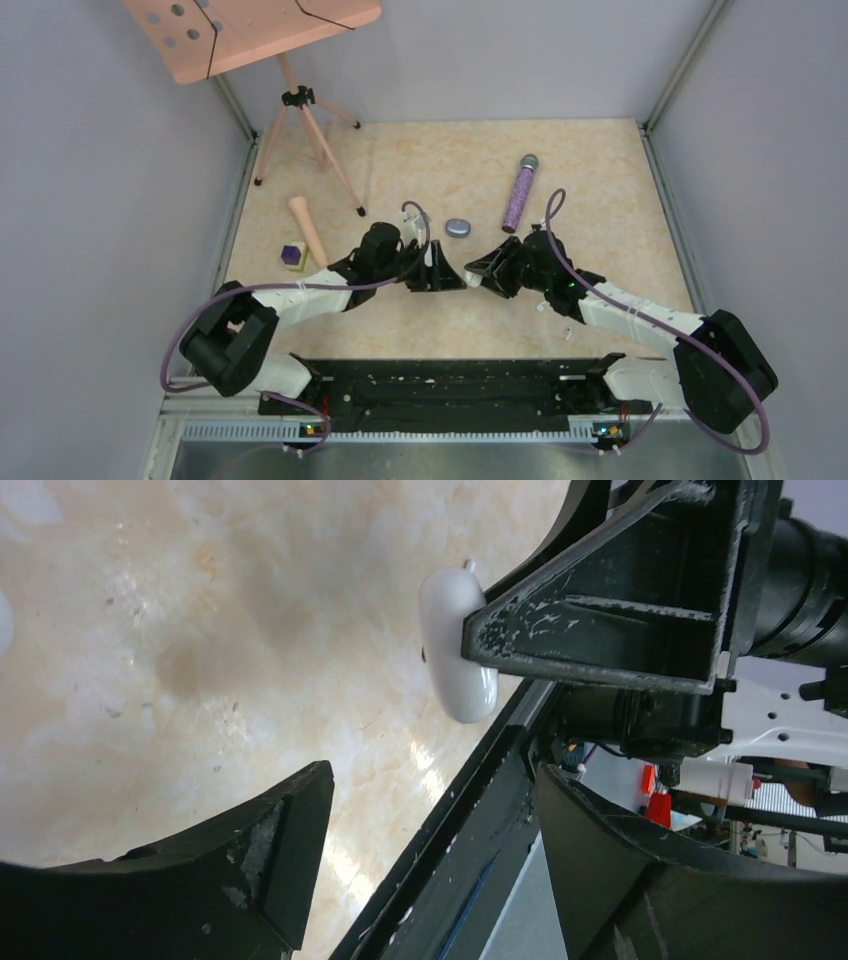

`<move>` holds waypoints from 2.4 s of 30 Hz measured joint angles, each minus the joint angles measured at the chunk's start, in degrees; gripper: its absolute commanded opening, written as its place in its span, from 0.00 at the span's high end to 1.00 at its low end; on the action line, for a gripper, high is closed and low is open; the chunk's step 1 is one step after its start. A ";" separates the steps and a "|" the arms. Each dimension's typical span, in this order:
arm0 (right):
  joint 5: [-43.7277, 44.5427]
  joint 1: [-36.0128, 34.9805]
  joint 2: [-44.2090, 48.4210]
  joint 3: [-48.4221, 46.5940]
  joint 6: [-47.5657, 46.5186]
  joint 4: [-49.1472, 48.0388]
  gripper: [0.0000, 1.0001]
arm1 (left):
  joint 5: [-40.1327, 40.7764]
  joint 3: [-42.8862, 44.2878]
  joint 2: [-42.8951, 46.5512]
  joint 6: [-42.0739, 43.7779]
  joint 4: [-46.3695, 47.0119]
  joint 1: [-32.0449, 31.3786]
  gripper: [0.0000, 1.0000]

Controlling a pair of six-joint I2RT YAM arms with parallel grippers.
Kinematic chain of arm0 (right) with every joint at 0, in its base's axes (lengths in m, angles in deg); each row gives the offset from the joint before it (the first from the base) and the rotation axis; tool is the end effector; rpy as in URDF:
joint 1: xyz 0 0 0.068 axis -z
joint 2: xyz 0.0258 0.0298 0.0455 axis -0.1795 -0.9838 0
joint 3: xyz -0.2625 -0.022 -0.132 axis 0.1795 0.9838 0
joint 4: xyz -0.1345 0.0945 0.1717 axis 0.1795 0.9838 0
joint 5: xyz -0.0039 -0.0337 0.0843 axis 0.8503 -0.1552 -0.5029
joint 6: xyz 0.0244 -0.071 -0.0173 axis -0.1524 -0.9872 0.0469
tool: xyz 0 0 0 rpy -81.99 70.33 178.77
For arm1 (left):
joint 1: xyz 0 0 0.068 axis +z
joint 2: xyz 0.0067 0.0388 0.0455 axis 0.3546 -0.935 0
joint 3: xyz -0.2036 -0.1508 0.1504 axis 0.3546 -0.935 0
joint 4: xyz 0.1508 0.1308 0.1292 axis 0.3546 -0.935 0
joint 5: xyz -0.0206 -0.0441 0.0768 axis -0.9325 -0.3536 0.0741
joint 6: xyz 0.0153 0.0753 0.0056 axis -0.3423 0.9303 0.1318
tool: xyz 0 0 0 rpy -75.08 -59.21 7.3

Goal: Insert the wireless bluetooth earbuds into the charging case
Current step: Pick up the charging case, then open the charging case.

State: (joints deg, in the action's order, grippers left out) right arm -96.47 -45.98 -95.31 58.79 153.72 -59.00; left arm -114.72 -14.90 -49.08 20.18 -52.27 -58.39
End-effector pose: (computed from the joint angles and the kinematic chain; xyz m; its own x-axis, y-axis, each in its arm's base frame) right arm 0.1842 0.1457 0.2096 -0.7858 0.6055 -0.1261 0.2688 0.5180 0.8121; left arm 0.2034 -0.2010 0.2189 -0.9021 -0.0483 -0.4289 0.3515 0.4944 -0.7950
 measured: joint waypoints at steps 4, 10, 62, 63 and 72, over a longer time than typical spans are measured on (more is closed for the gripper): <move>-0.39 0.00 0.00 0.26 2.69 -2.34 0.73 | 2.14 0.02 -0.57 -2.16 4.00 -1.27 0.28; -1.38 0.00 0.00 0.26 5.09 -4.70 0.73 | 5.09 1.31 -3.78 -3.52 5.18 -3.23 0.39; -15.17 9.57 29.20 14.38 -14.29 -19.91 0.44 | -25.20 8.96 -10.34 -16.94 27.43 -0.57 1.00; -15.76 9.57 29.14 14.64 -14.38 -20.65 0.46 | -25.75 8.96 -10.60 -18.01 28.81 -0.57 1.00; -18.67 9.55 26.88 14.95 -13.33 -28.00 0.78 | -27.34 8.98 -11.67 -25.03 36.57 -0.46 1.00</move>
State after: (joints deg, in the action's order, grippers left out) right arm -115.14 -36.43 -68.42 73.74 140.39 -86.99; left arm -142.06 -5.91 -60.75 -4.85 -15.70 -58.85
